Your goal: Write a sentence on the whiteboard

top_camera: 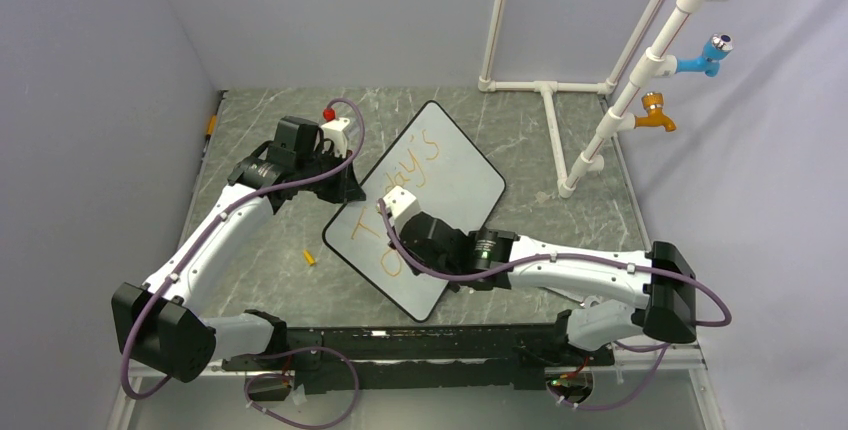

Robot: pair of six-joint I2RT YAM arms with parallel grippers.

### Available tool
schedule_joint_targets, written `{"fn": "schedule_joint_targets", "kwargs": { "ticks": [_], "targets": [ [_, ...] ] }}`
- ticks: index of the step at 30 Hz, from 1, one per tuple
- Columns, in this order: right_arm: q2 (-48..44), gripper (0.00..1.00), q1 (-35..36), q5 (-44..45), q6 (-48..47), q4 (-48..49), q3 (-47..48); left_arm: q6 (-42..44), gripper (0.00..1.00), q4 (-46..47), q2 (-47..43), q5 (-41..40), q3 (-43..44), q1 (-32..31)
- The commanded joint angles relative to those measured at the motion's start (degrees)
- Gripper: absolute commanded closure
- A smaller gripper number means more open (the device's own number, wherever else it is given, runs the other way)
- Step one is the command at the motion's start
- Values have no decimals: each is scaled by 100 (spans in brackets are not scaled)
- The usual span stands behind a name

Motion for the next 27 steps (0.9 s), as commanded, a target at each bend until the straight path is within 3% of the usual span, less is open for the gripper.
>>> {"fn": "schedule_joint_targets", "kwargs": {
  "ticks": [1,27],
  "targets": [
    [-5,100,-33,-273,339,255,-424,543,100,-47,-80,-966,-52,5],
    [-431,100,-35,-31,823,121,-1112,534,100,-42,-88,-1011,-57,2]
  ]
}}
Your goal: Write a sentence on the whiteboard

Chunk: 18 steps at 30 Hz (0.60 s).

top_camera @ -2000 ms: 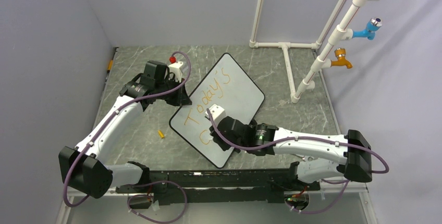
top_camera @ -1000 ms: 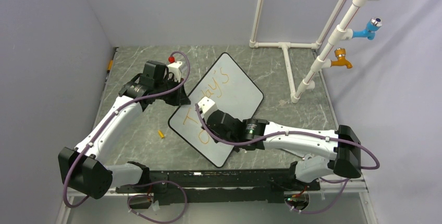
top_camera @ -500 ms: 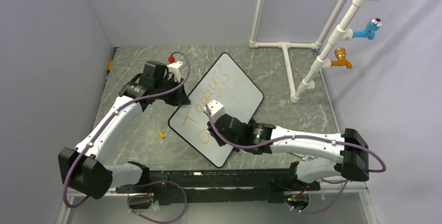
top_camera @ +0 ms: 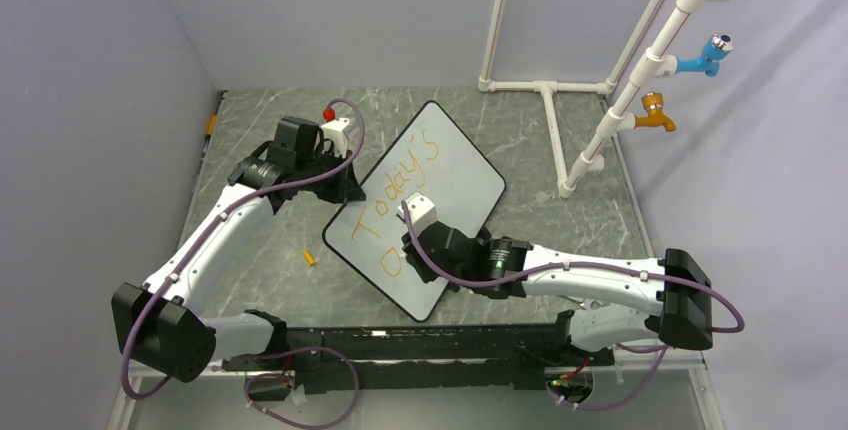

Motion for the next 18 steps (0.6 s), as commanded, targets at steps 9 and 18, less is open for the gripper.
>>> {"fn": "schedule_joint_targets", "kwargs": {
  "ticks": [9,18],
  "targets": [
    [29,100,-24,305,243,-449,-280,534,100,-49,-79,-1007,-49,6],
    [-45,100,-25,421,221,-489,-118,534,100,-52,-67,-1007,-45,5]
  ]
}}
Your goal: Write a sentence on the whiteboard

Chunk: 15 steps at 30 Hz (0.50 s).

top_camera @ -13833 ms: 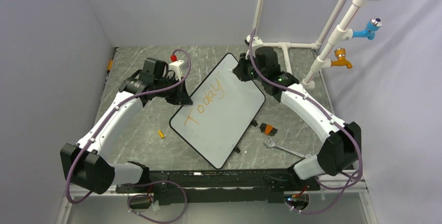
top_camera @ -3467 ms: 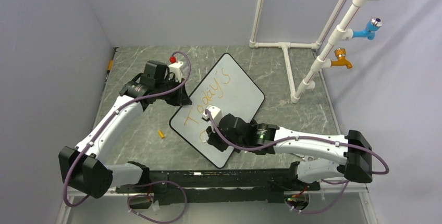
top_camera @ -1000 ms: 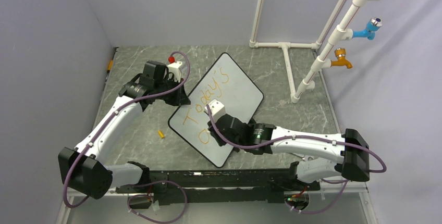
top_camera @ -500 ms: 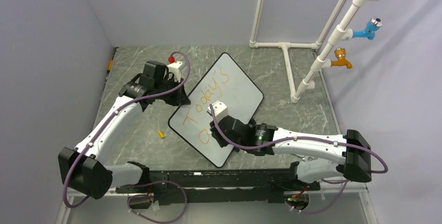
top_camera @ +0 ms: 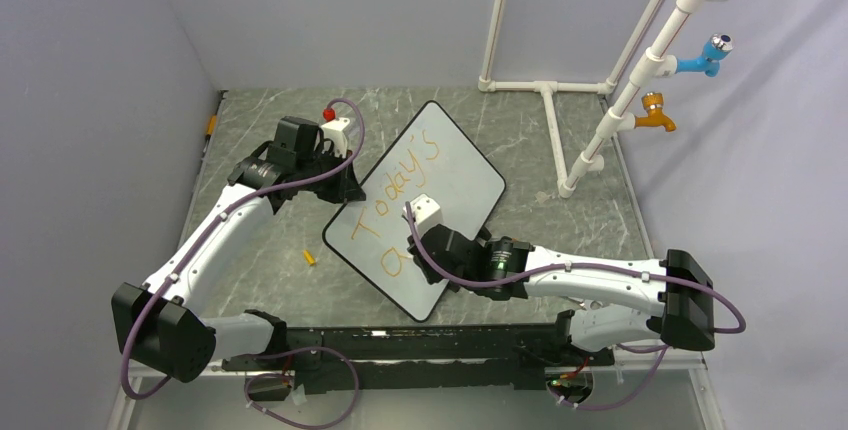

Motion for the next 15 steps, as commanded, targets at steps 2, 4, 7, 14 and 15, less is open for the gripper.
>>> {"fn": "schedule_joint_targets", "kwargs": {
  "ticks": [2,4,7,14,15],
  "targets": [
    [12,100,-21,175,-33,-263,124,534,100,-60,-70,-1019,-46,5],
    [-13,100,-22,186,-118,-288,275,534,100,-58,-59,-1020,-44,5],
    [-59,100,-23,155,-228,-349,527,534,100,-59,-66,-1037,-56,5],
    [-302,100,-227,88,-387,-160,802,534,100,-60,-98,-1038,-50,5],
    [-340,100,-323,17,-421,-99,809,534,100,-59,-101,-1037,-49,5]
  ]
}}
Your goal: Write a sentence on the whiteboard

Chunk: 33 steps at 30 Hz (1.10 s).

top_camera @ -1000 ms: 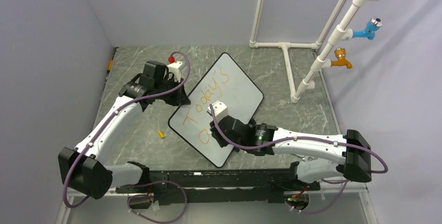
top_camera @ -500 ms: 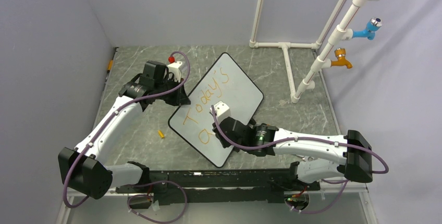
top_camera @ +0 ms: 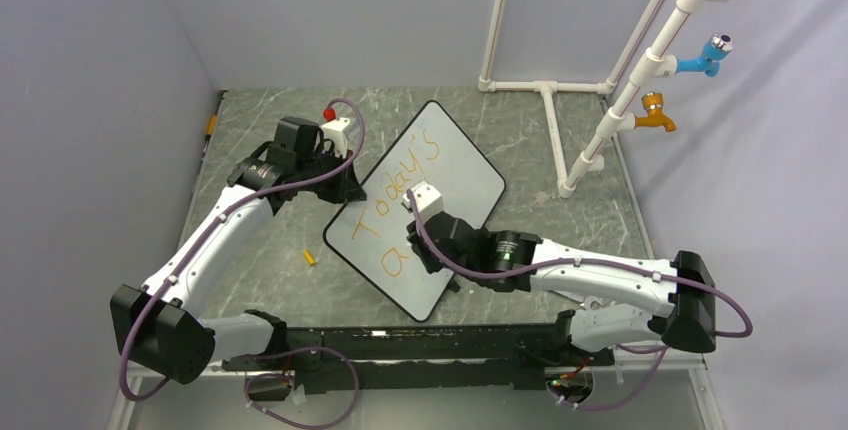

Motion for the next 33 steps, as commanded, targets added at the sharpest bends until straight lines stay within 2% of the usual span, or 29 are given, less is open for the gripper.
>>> {"fn": "schedule_joint_targets", "kwargs": {
  "ticks": [1,7,14,33],
  "targets": [
    [-337,100,-389,-106,-216,297,291,543,100,-66,-65,-1037,-59,7],
    [-449,100,-1359,-970,-334,575,177,552,100,-71,-62,-1042,-53,8],
    [-380,100,-2072,-1730,-405,829,136,552,100,-72,-60,-1024,-55,7],
    [17,100,-2310,-2090,-443,1037,150,553,100,-81,-83,-989,-48,7]
  ]
}}
